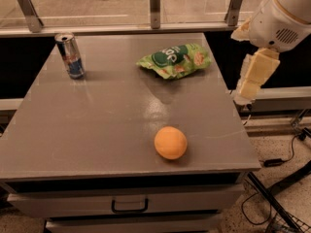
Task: Move green rice chip bag near orange
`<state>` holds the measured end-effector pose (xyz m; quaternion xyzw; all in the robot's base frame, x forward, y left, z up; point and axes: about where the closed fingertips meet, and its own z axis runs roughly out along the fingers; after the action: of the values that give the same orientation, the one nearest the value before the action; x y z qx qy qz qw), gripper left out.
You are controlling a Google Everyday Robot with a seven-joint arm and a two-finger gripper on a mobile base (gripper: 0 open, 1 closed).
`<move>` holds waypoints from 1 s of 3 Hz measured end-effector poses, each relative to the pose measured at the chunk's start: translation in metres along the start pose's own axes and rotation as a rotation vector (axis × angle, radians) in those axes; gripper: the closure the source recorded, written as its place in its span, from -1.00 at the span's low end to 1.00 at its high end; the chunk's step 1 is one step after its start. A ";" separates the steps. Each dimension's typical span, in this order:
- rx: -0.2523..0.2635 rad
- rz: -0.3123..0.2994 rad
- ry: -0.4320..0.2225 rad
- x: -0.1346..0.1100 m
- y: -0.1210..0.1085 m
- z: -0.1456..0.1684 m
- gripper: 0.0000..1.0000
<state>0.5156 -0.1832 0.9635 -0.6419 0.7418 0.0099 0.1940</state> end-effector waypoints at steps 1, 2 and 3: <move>-0.005 -0.019 -0.037 -0.018 -0.038 0.040 -1.00; -0.006 -0.023 -0.050 -0.026 -0.063 0.064 -1.00; -0.024 -0.020 -0.065 -0.036 -0.106 0.103 -1.00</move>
Offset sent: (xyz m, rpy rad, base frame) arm 0.1169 0.0407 -0.0510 0.0554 -0.0118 0.0435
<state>0.6489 -0.1400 0.9037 -0.6509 0.7285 0.0379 0.2103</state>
